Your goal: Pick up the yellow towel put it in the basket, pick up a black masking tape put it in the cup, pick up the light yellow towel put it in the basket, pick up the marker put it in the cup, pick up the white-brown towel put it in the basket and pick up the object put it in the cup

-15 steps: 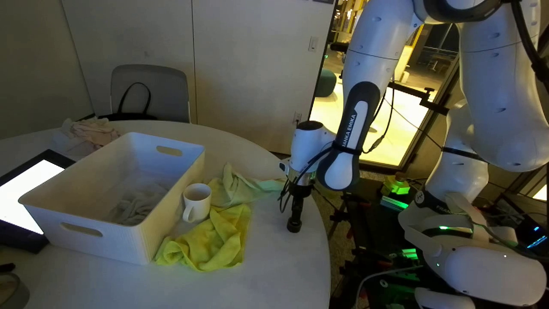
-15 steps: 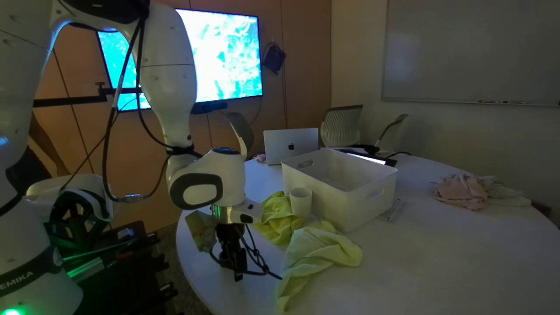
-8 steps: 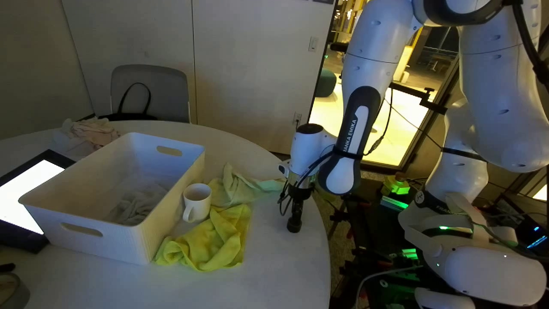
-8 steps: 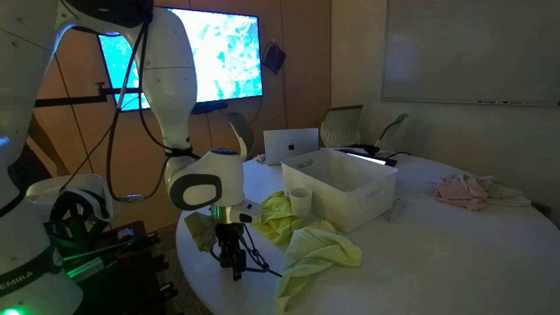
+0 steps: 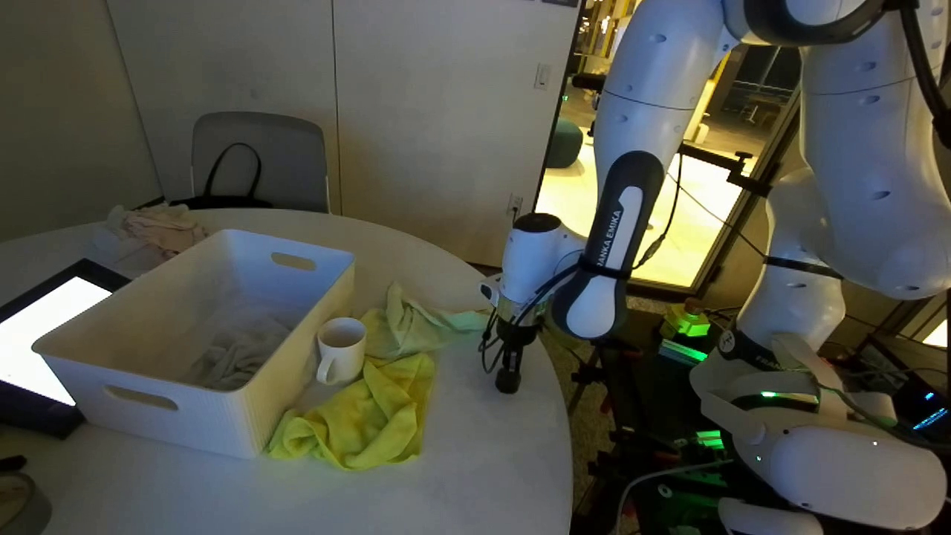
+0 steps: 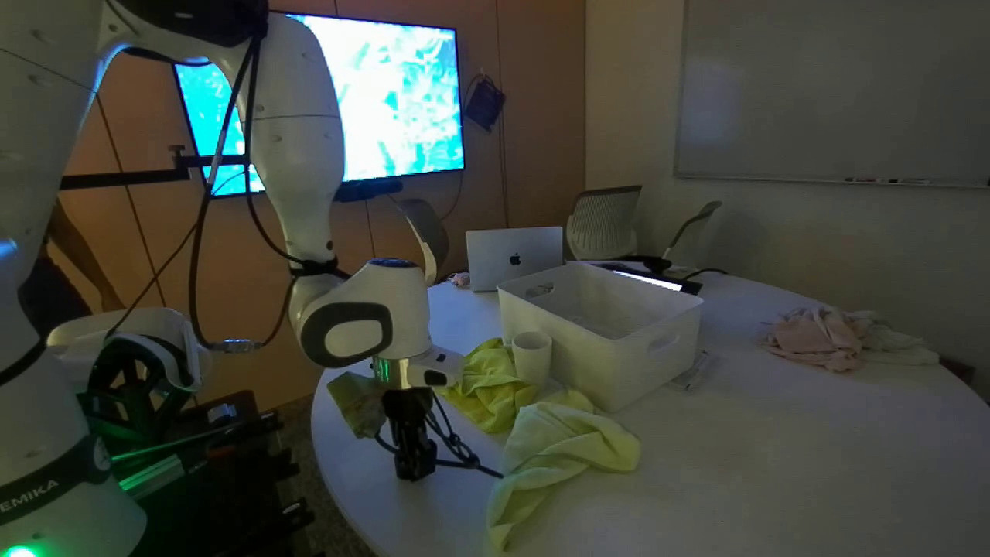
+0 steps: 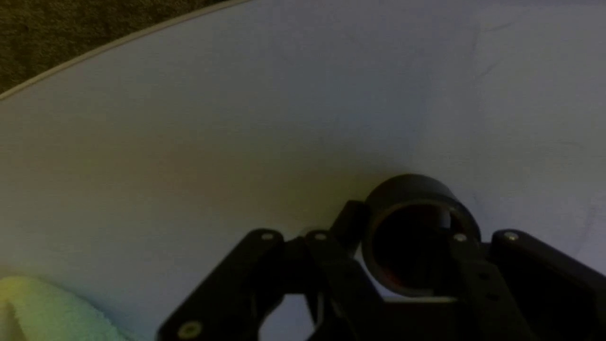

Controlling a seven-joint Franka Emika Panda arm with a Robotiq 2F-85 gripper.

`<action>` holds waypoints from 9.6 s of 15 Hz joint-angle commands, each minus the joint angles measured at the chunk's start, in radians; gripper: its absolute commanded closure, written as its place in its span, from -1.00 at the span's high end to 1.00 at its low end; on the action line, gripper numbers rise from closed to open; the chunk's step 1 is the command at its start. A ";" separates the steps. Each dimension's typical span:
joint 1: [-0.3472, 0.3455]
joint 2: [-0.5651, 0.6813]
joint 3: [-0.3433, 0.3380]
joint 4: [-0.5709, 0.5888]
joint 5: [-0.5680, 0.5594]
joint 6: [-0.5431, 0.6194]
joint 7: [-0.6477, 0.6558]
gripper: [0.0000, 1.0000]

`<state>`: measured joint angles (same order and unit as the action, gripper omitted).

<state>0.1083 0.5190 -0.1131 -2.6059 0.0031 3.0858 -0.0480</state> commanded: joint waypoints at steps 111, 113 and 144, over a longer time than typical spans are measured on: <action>0.121 0.293 -0.007 1.100 -0.331 -0.781 0.419 -0.92; 0.128 0.283 -0.007 1.084 -0.334 -0.773 0.422 -0.92; 0.099 -0.155 0.020 0.547 -0.312 -0.462 0.421 1.00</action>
<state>0.2280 0.4584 -0.1035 -1.9185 -0.3270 2.5539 0.3810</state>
